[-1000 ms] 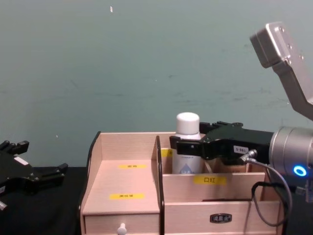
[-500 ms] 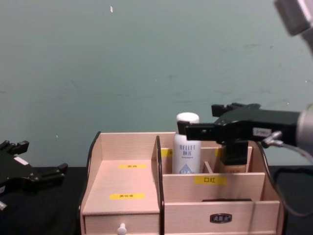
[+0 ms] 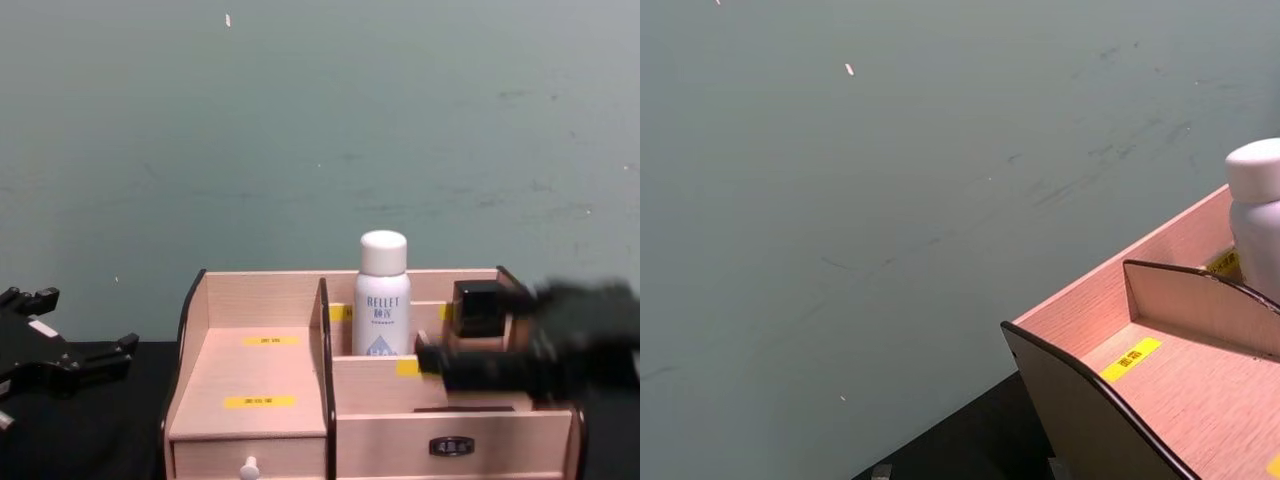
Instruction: Pick up the facial cleanser and watermelon frost from the table and place them into the tiered storage box.
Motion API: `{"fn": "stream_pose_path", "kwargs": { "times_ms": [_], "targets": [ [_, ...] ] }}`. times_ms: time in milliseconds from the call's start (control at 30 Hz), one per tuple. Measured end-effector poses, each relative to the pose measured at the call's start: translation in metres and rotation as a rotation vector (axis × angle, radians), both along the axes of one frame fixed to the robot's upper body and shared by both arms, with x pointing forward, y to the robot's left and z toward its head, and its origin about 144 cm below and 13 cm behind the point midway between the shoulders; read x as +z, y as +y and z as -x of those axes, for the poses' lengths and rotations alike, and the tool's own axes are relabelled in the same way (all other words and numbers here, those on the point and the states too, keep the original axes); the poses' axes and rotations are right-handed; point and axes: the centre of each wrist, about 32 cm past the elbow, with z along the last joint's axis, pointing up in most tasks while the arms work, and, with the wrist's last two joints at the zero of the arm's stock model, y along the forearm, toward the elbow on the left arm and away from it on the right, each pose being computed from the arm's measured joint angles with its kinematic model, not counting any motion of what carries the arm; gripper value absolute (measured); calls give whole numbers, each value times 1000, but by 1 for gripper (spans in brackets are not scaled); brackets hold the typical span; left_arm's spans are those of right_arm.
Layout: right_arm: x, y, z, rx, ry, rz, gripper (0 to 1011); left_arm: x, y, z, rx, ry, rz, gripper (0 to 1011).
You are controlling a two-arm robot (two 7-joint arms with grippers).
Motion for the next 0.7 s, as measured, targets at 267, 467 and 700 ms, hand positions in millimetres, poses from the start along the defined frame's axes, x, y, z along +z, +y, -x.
{"fn": "stream_pose_path", "kwargs": {
  "times_ms": [267, 467, 700],
  "targets": [
    [-28, -3, 30, -86, 120, 42, 1003, 0, 0, 0, 0, 0, 0, 1009],
    [-39, -3, 33, -111, 162, 46, 1003, 0, 0, 0, 0, 0, 0, 1010],
    [-46, -2, 32, -110, 194, 40, 1003, 0, 0, 0, 0, 0, 0, 1010]
  ]
}}
